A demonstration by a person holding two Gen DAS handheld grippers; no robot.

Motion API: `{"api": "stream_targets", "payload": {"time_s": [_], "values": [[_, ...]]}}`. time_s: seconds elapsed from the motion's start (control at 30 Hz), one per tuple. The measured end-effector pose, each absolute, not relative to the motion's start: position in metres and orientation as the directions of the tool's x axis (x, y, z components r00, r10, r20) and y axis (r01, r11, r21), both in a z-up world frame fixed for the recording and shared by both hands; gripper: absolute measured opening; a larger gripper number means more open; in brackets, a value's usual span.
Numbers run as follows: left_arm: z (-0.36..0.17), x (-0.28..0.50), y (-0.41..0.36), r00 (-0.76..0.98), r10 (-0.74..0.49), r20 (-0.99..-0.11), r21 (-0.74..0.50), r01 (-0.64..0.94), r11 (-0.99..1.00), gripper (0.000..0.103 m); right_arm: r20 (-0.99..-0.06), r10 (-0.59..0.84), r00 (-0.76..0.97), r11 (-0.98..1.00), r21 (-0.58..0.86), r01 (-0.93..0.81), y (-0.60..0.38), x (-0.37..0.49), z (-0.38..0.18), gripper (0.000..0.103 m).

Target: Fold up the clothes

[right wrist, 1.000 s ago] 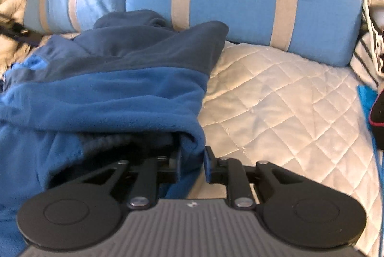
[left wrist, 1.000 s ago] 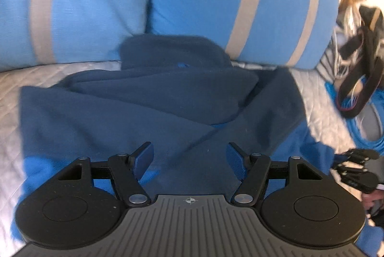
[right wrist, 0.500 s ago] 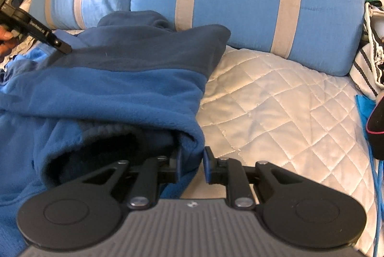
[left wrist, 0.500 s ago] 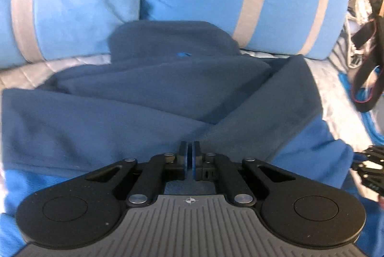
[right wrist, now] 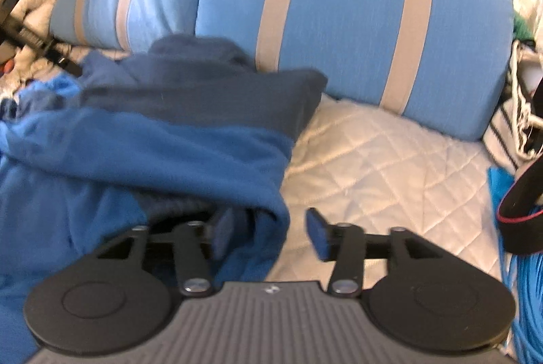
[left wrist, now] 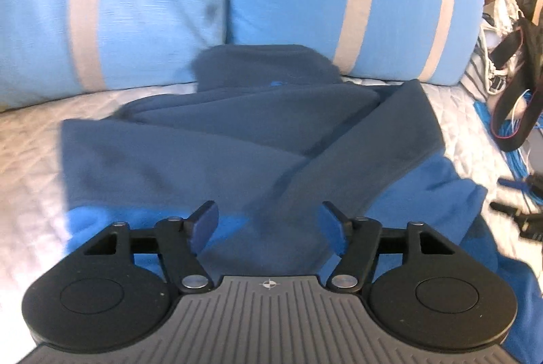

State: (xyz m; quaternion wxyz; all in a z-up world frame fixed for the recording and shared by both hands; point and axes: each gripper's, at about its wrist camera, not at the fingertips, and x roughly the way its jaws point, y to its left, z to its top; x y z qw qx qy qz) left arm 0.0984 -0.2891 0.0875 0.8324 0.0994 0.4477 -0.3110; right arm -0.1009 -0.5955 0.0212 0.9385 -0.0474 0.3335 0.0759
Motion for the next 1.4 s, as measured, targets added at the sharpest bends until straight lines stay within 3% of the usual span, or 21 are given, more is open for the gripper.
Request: {"api": "stream_targets", "payload": {"time_s": [0.13,0.33,0.4,0.47,0.57,0.83,1.0,1.4], "values": [[0.093,0.091,-0.251,0.426,-0.389,-0.817,-0.092,0.571,0.816,0.066,-0.601,0.141,0.787,0.989,0.058,-0.133,-0.602,-0.091,0.032,0.071],[0.113,0.07,-0.184,0.461,-0.386,-0.799,-0.136,0.486,0.863,0.066,-0.735,0.046,0.676,0.999,0.022,-0.043,-0.605,-0.055,-0.003,0.082],[0.129,0.058,-0.156,0.472,-0.41,-0.78,-0.168,0.474,0.864,0.069,-0.741,0.037,0.67,0.999,0.021,-0.032,-0.605,-0.058,-0.006,0.084],[0.148,0.044,-0.126,0.5,-0.429,-0.752,-0.203,0.444,0.873,0.074,-0.731,0.022,0.682,1.0,0.03,0.0,-0.608,-0.065,0.005,0.092],[0.174,0.027,-0.091,0.548,-0.461,-0.698,-0.273,0.392,0.879,0.075,-0.697,-0.002,0.717,0.999,0.023,0.026,-0.612,-0.08,0.029,0.103],[0.248,-0.021,-0.045,0.668,-0.557,-0.494,-0.411,0.385,0.826,0.08,-0.556,0.015,0.831,0.999,0.04,0.01,-0.619,-0.138,0.131,0.103],[0.289,-0.053,-0.041,0.715,-0.584,-0.384,-0.39,0.448,0.804,0.082,-0.425,-0.001,0.905,0.998,0.053,0.026,-0.63,-0.186,0.201,0.103],[0.349,-0.119,0.02,0.819,-0.513,-0.257,-0.349,0.416,0.839,0.083,-0.213,-0.098,0.972,0.995,0.01,0.103,-0.672,-0.324,0.314,0.103]]}}
